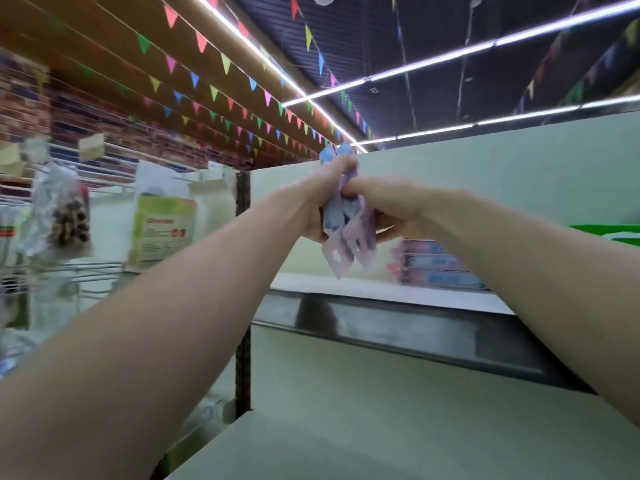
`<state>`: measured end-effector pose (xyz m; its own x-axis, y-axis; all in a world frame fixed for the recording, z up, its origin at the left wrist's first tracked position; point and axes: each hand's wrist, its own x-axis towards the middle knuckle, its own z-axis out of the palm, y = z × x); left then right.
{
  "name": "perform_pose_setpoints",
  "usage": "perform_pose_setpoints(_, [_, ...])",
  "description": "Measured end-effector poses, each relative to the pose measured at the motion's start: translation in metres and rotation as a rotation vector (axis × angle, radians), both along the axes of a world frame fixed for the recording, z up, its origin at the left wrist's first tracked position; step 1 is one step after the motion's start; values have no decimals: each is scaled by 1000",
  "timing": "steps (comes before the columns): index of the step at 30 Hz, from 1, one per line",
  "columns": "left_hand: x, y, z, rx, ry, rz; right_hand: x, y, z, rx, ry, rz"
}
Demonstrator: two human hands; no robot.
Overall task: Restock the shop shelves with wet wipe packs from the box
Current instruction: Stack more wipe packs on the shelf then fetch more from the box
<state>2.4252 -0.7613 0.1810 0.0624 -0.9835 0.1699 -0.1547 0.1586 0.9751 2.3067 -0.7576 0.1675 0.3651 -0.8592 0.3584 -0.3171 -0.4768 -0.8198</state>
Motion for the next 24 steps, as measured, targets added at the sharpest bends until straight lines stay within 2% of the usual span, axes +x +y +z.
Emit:
perform_pose_setpoints(3, [-3, -13, 2, -22, 11, -153, -12, -7, 7, -43, 114, -37])
perform_pose_setpoints(7, [-13, -20, 5, -55, -70, -218, -29, -9, 10, -64, 262, -86])
perform_pose_setpoints(12, [-13, -31, 15, -125, -291, -170, -48, -12, 15, 14, 197, -36])
perform_pose_setpoints(14, [-12, -31, 20, -158, -372, -160, -51, -14, 16, 5, 189, -105])
perform_pose_setpoints(18, [-16, -28, 28, -190, -573, -177, -56, -23, 23, -194, 172, -327])
perform_pose_setpoints(24, [-19, -28, 30, -152, -641, -229, -71, -29, 23, -253, 292, -342])
